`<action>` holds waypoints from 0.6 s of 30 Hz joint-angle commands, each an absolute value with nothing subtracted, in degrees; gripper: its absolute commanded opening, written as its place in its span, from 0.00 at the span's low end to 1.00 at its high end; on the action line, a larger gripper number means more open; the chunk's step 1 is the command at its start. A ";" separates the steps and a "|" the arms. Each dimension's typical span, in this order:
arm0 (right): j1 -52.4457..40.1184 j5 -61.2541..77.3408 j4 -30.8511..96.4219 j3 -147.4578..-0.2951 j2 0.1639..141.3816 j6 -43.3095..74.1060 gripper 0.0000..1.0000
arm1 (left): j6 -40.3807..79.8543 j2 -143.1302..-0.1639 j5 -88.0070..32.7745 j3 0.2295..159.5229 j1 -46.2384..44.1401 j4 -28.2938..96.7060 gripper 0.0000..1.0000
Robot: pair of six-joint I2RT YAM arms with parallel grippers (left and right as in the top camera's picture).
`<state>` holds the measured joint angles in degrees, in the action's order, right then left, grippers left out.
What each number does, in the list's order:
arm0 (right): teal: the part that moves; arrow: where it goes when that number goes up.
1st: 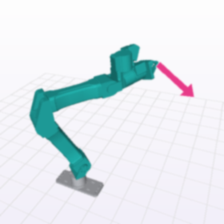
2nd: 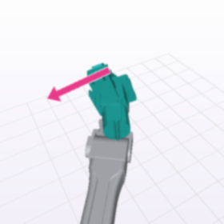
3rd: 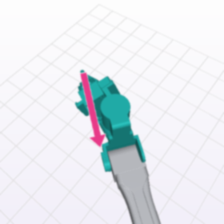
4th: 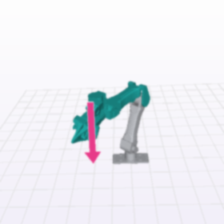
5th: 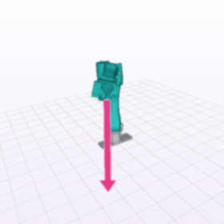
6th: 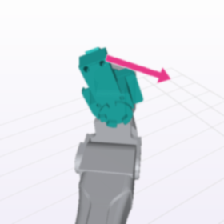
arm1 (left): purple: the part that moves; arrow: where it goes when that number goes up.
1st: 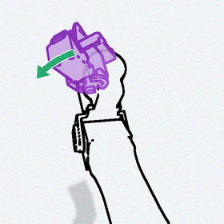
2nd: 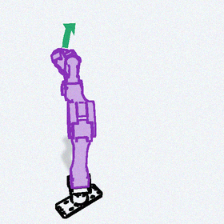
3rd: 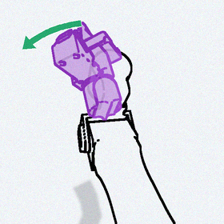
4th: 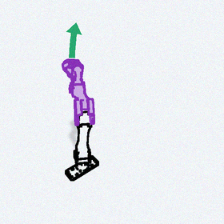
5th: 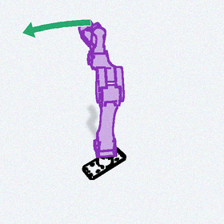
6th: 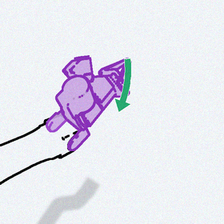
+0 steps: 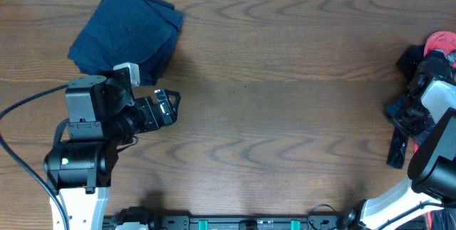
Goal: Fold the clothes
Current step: 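Reach the right gripper to the bunched black jersey and grasp it, then drag the black jersey leftward onto the table center with the right gripper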
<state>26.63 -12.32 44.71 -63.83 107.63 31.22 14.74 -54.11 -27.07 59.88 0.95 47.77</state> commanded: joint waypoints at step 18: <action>18.41 42.17 32.42 -62.50 92.64 11.77 0.01 | 13.61 -53.69 -27.83 61.52 0.78 47.77 0.98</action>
